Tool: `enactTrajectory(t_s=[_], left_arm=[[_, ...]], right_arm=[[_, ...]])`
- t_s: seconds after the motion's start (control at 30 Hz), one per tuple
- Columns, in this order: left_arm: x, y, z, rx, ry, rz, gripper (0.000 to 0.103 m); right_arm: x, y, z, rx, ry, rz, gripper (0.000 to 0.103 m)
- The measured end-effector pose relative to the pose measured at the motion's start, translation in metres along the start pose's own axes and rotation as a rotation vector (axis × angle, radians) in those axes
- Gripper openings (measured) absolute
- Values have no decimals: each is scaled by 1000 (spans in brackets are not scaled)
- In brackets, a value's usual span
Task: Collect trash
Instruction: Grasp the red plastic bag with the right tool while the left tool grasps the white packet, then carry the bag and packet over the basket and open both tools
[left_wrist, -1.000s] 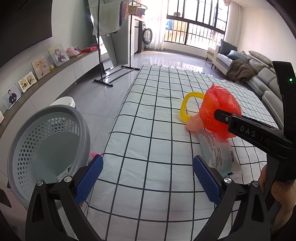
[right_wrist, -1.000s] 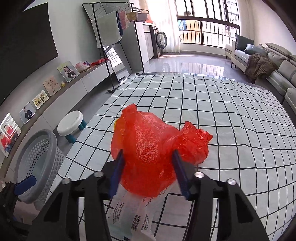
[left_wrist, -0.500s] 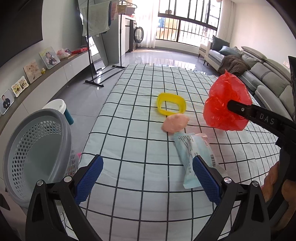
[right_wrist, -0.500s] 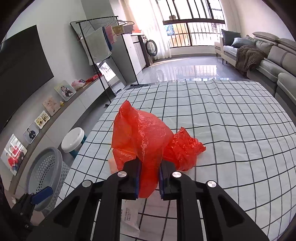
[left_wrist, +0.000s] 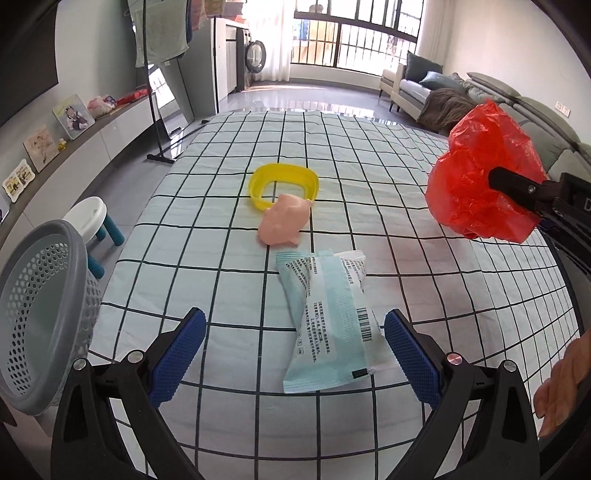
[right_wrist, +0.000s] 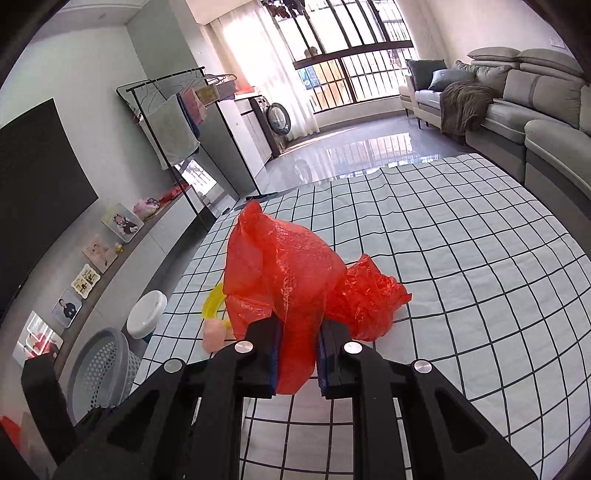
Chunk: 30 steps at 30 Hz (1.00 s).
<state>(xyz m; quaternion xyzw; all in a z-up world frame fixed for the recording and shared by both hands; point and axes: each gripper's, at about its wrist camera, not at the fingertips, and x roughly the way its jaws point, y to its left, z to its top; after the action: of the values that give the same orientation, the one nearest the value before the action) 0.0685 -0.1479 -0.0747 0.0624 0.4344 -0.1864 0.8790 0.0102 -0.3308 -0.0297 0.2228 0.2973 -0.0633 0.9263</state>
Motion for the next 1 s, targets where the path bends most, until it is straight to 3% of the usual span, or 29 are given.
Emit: enactTrajectory(t_s=[0.27,0.4,0.5,1.0], left_arm=[[24,-9,3,9,35,16,92],[27,-12,1,27,55,-5,59],[25,-12,-1,34,51,-8,52],[-39,37,2,-4,-68,46,52]], right_arm=[[4,-3,0,22,15,22,15],[6,-4,2,18,23,24,15],[6,-4,2,17,23,27,15],[7,32,-8,-39,26,59,15]])
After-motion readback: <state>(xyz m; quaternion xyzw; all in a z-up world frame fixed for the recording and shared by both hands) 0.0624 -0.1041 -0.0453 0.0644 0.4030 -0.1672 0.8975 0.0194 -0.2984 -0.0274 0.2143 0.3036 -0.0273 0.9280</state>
